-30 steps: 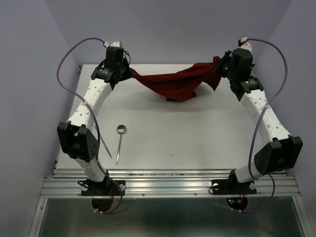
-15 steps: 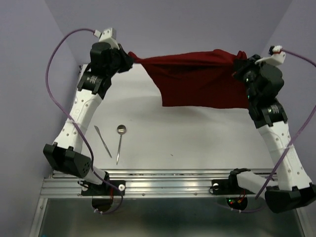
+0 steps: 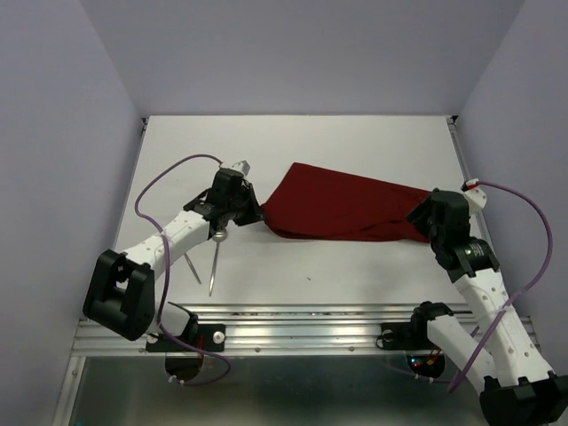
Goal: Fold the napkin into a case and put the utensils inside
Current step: Flatten out the crumpled napkin at the center of the board.
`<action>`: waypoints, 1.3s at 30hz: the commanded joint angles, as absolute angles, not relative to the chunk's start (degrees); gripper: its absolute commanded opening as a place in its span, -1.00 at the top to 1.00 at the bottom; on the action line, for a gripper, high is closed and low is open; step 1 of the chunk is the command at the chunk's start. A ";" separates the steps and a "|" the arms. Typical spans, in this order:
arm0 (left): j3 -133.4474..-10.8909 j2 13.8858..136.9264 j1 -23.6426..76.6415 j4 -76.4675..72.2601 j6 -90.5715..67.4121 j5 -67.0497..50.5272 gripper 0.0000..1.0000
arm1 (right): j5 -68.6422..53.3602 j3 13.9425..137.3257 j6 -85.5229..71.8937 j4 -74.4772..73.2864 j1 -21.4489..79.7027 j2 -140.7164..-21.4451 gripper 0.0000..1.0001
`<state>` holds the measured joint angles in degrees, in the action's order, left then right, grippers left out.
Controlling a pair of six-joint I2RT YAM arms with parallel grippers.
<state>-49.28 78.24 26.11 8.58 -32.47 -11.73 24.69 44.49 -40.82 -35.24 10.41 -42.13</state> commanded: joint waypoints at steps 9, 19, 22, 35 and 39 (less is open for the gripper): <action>-52.38 79.19 25.58 4.48 -30.59 -5.98 1.00 | 18.64 44.21 -41.75 -30.25 9.41 -67.12 0.18; -51.68 80.42 25.23 4.40 -30.59 -5.18 1.00 | 13.89 45.09 -39.82 -20.49 4.49 -79.80 0.13; -51.77 81.03 25.14 4.22 -30.59 -5.27 1.00 | 13.45 45.17 -39.03 -17.94 4.48 -83.31 0.09; -57.12 88.14 19.96 0.44 -31.29 -6.24 1.00 | 11.43 54.83 -33.49 -2.55 2.81 -99.48 0.11; -61.51 89.38 18.37 0.96 -29.89 -7.38 1.00 | 7.30 56.60 -33.22 -3.16 2.81 -95.82 0.04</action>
